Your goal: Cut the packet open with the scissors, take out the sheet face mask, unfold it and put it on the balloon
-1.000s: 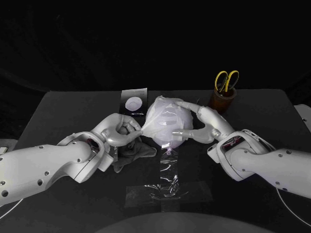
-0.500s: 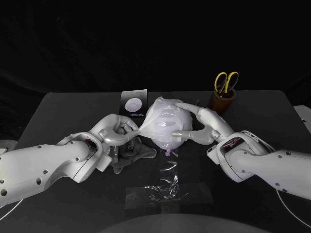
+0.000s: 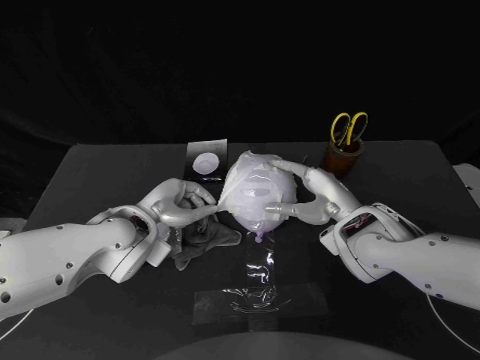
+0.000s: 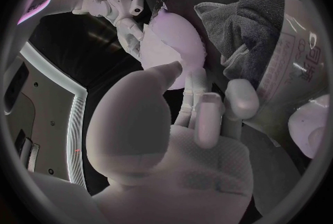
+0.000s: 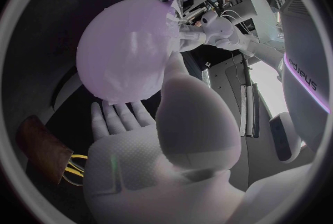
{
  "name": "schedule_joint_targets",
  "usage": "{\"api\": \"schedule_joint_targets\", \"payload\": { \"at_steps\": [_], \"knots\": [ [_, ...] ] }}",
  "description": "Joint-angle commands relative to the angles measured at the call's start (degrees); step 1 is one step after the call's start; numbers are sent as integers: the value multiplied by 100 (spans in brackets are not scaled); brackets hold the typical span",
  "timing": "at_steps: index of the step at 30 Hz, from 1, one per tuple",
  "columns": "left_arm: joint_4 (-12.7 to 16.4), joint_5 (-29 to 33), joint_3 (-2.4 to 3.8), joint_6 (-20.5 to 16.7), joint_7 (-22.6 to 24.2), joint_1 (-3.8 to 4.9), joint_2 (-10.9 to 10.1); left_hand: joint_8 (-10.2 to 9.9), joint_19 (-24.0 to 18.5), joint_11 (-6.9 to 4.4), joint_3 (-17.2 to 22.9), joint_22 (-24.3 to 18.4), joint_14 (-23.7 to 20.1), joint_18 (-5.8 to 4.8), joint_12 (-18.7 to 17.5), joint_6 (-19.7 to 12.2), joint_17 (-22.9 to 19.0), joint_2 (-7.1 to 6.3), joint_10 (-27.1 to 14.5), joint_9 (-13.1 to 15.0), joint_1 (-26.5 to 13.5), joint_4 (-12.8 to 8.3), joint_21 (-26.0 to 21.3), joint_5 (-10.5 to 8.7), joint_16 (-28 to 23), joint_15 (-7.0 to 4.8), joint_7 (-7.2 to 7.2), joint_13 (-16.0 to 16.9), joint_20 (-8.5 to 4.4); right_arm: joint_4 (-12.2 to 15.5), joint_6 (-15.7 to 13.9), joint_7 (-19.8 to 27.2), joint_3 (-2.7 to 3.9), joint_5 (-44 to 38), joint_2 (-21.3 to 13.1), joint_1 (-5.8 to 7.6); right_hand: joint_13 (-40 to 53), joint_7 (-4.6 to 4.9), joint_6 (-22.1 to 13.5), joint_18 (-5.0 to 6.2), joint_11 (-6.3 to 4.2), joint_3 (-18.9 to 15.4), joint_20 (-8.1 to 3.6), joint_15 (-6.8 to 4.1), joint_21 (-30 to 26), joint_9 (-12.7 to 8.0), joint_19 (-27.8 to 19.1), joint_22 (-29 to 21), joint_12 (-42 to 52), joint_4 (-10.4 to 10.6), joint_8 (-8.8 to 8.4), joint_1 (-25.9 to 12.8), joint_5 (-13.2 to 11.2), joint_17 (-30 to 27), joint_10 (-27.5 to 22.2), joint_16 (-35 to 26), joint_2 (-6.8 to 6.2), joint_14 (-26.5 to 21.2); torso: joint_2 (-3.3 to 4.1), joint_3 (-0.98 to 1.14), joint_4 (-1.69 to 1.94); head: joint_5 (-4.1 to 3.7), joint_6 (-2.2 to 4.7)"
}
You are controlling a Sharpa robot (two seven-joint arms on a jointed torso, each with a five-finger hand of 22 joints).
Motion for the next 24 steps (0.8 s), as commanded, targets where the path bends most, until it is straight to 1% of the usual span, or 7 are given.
{"api": "schedule_joint_targets", "payload": {
  "at_steps": [1,9,13,17,19,21,24],
  "knots": [
    [-6,49,6,325,57,0,6,-70,-486,94,-388,-559,-328,240,-236,-128,-350,15,-385,-77,-63,-70,-376,0,-314,93,73,-151,117,-9,191,-49,-22,-21,10,-32,4,796,29,27,0,39,-6,-3,36,8,26,7,15,-11,28,-4,-31,-7,-21,-39,42,-29,0,2,-1,-1,0],
    [-57,114,54,338,155,0,-14,-1,-922,192,-804,-1106,-806,358,-565,-183,-1120,137,-689,-143,100,-73,-786,-9,-651,184,151,-519,224,-11,197,-45,-22,-19,14,-35,4,796,25,27,1,41,-6,-2,41,1,38,11,14,-11,24,6,-31,-11,-35,-43,42,-31,0,2,-3,-5,-14],
    [-61,262,95,238,315,0,-31,62,-953,194,-821,-1163,-855,369,-633,-127,-1216,240,-684,-152,132,-34,-836,-9,-669,193,146,-632,239,-10,202,-42,-22,-18,16,-37,4,796,25,27,1,41,-6,-2,41,1,38,11,14,-11,24,6,-31,-11,-35,-43,42,-31,0,2,-2,2,-25],
    [-53,420,140,107,554,2,-35,129,-893,129,-651,-1129,-835,364,-665,18,-1251,436,-509,-185,203,42,-820,-11,-632,144,68,-772,213,-10,210,-41,-22,-15,17,-39,4,796,25,27,1,41,-6,-2,41,1,38,11,14,-11,24,6,-31,-11,-35,-43,42,-31,0,0,-4,8,-27],
    [-44,457,157,61,660,2,-33,138,-884,110,-610,-1126,-837,364,-679,60,-1268,461,-476,-196,212,59,-818,-13,-630,129,45,-803,202,-10,213,-40,-22,-15,18,-39,4,796,25,27,1,41,-6,-2,41,1,38,11,14,-11,24,6,-31,-11,-35,-43,42,-31,0,0,-5,8,-26],
    [-32,483,173,21,771,3,-29,128,-848,41,-485,-1100,-821,359,-721,180,-1278,513,-373,-242,253,89,-802,-12,-610,72,-44,-887,163,-10,216,-40,-22,-14,19,-40,4,796,25,27,1,41,-6,-2,41,1,38,11,14,-11,24,6,-31,-11,-35,-43,42,-31,1,0,-5,10,-27],
    [-18,452,193,31,879,5,-16,36,-856,-28,-349,-1126,-830,360,-784,357,-1331,500,-277,-341,284,102,-823,-12,-603,10,-125,-991,100,-12,221,-41,-22,-12,20,-41,4,796,25,27,1,41,-6,-2,41,1,38,11,14,-11,24,6,-31,-11,-35,-43,42,-31,2,0,0,11,-30]
  ]
}}
